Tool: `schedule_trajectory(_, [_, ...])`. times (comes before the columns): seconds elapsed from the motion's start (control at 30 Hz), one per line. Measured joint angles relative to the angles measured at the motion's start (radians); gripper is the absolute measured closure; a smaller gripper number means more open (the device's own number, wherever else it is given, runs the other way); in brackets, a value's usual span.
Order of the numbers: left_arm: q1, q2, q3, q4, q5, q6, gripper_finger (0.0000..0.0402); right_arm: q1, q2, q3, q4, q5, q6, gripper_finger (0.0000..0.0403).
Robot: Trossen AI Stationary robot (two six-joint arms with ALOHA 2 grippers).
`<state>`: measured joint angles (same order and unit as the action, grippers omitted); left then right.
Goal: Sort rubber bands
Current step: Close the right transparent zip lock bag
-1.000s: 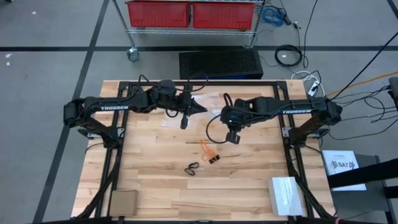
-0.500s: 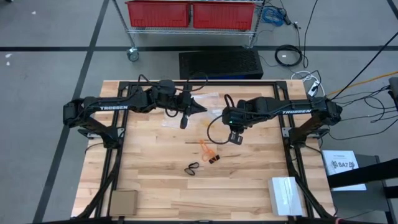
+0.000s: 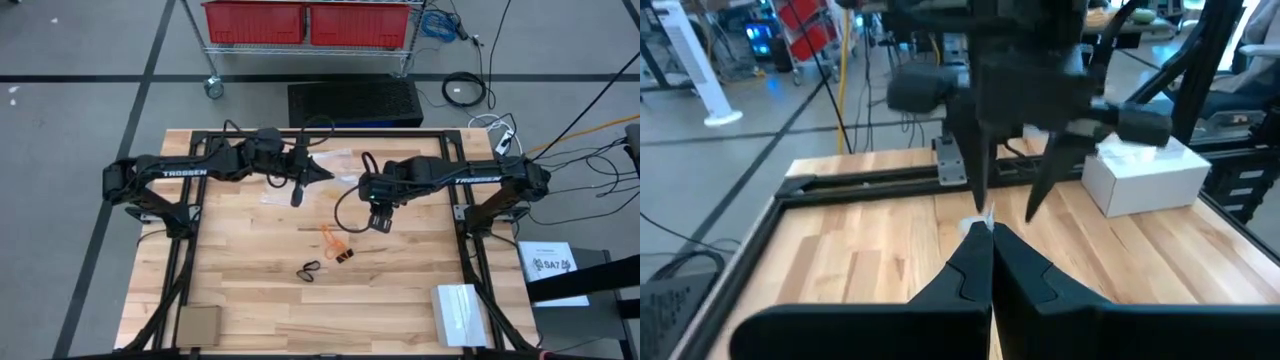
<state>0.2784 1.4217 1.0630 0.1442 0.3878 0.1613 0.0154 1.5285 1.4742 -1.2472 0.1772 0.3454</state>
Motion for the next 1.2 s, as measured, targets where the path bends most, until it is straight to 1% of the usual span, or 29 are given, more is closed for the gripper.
schedule_trajectory(0.13, [-0.012, 0.056, -0.001, 0.040, 0.000, -0.024, 0.0401, 0.012, -0.003, 0.000, -0.077, 0.012, 0.034, 0.0230])
schedule_trajectory(0.23, [-0.020, 0.122, -0.001, 0.105, 0.000, -0.049, 0.0401, 0.037, -0.006, -0.014, -0.079, 0.015, 0.051, 0.0233])
schedule_trajectory(0.4, [-0.032, 0.241, -0.002, 0.313, 0.027, -0.132, 0.0401, 0.088, -0.063, -0.118, -0.038, 0.015, 0.114, 0.0240])
schedule_trajectory(0.5, [-0.033, 0.308, -0.001, 0.455, 0.038, -0.220, 0.0401, 0.127, -0.127, -0.189, -0.026, 0.017, 0.192, 0.0241])
schedule_trajectory(0.6, [-0.033, 0.372, 0.033, 0.551, 0.049, -0.315, 0.0401, 0.178, -0.206, -0.239, -0.024, 0.053, 0.285, 0.0241])
schedule_trajectory(0.73, [-0.059, 0.462, 0.122, 0.575, 0.073, -0.386, 0.0401, 0.240, -0.300, -0.275, -0.022, 0.093, 0.392, 0.0241])
schedule_trajectory(0.83, [-0.090, 0.532, 0.194, 0.571, 0.080, -0.418, 0.0401, 0.274, -0.341, -0.288, -0.021, 0.113, 0.446, 0.0241])
schedule_trajectory(1.0, [-0.133, 0.633, 0.298, 0.576, 0.080, -0.452, 0.0401, 0.302, -0.348, -0.303, -0.020, 0.113, 0.467, 0.0241])
schedule_trajectory(1.2, [-0.141, 0.730, 0.359, 0.576, 0.042, -0.497, 0.0400, 0.308, -0.343, -0.325, -0.020, 0.114, 0.489, 0.0241])
